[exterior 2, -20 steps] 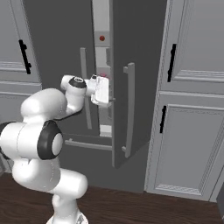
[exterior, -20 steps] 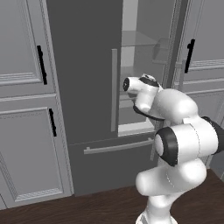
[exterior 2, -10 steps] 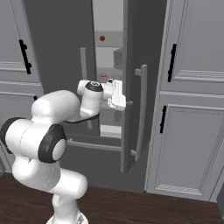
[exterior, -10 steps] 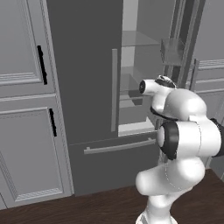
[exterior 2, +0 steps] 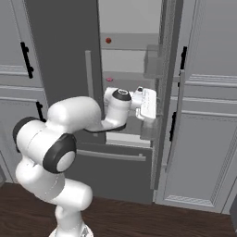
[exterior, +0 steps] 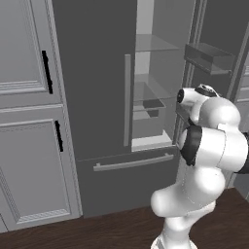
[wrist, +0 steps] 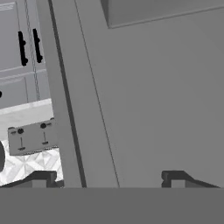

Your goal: Take the strawberry from the fridge and place it on top of the pancake, located on the dining counter.

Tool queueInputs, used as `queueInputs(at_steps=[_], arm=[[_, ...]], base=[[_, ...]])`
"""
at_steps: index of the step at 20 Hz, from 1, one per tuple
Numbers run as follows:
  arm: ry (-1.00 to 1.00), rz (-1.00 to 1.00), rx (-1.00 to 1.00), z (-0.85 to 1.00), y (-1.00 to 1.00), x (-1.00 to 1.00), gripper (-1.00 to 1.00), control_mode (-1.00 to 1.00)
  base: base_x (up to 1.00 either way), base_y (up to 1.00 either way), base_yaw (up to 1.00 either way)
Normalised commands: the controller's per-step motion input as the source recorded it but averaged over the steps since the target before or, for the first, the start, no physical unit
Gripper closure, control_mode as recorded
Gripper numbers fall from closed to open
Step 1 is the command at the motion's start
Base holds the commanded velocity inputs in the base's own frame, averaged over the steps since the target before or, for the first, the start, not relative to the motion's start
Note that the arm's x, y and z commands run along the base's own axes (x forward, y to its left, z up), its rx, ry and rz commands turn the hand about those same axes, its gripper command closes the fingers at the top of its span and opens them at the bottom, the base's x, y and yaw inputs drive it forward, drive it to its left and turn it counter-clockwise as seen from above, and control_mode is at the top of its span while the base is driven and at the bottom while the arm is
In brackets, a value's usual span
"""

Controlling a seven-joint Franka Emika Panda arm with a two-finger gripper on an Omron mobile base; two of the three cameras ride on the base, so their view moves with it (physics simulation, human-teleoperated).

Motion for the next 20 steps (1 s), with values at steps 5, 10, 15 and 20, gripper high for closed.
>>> queueInputs(at_steps=[5,10,15,20], arm=[[-0.01,0.04,-0.05,0.00,0.24,-0.19,-1.00,-1.00],[-0.04,0.05,0.00,0.00,0.91,-0.28,-1.00,-1.00],[-0.18,-0.08,0.26,0.00,1.00,-0.06,-1.00,-1.00],[-0.30,-0.37,0.56,-0.03,0.85,-0.29,-1.00,-1.00]], base=[[0.00,0.00,0.00],[0.00,0.00,0.00],[0.00,0.00,0.00],[0.00,0.00,0.00]])
